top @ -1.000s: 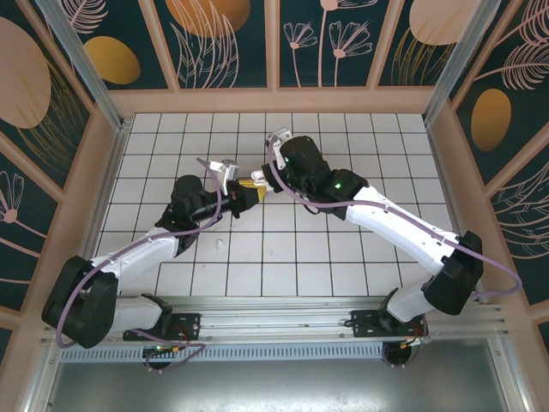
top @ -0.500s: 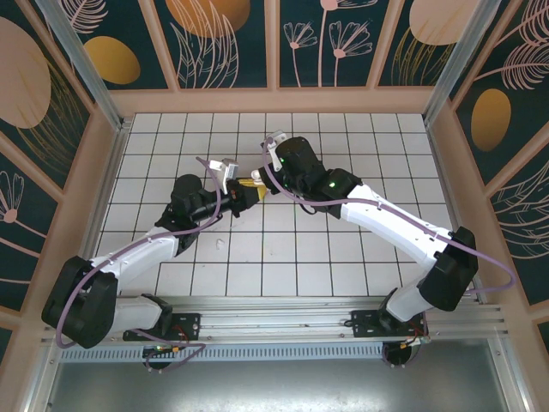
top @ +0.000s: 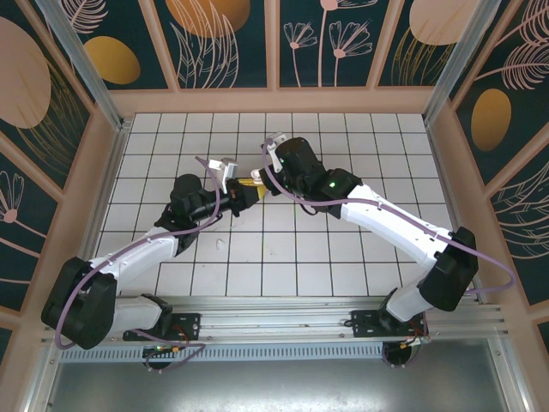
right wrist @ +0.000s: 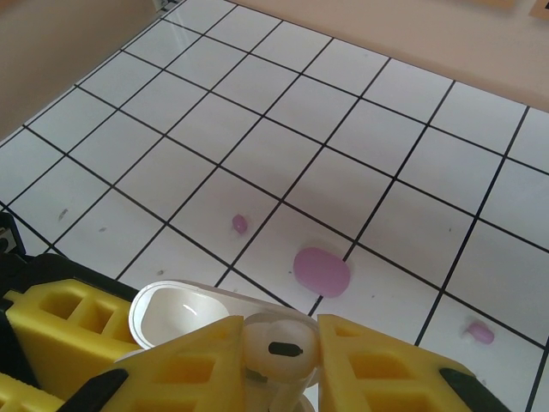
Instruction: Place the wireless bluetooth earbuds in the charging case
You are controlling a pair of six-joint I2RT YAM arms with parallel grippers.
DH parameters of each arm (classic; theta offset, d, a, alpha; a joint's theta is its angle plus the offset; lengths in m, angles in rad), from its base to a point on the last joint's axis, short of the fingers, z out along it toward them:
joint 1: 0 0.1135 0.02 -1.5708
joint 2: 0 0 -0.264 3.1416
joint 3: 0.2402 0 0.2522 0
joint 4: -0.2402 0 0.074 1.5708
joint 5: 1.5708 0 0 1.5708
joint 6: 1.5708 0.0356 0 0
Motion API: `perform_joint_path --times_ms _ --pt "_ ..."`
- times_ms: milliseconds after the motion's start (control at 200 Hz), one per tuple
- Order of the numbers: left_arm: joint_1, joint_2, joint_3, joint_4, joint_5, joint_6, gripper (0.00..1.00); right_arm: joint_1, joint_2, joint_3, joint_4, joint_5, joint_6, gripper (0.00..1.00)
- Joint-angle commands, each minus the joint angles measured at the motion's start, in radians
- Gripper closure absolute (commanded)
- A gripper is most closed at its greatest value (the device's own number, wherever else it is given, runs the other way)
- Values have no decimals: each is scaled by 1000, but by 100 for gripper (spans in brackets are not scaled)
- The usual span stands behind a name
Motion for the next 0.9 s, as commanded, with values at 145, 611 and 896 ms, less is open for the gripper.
perform_joint_path --times_ms 145,611,896 --pt "-6 -40 43 51 4 -16 100 6 -28 2 -73 -29 -4 75" --pt "-7 -44 56 29 -9 12 100 5 -15 15 -141 -58 115 72" --pt "-6 -69 46 29 -17 18 100 6 1 53 -164 -65 172 70"
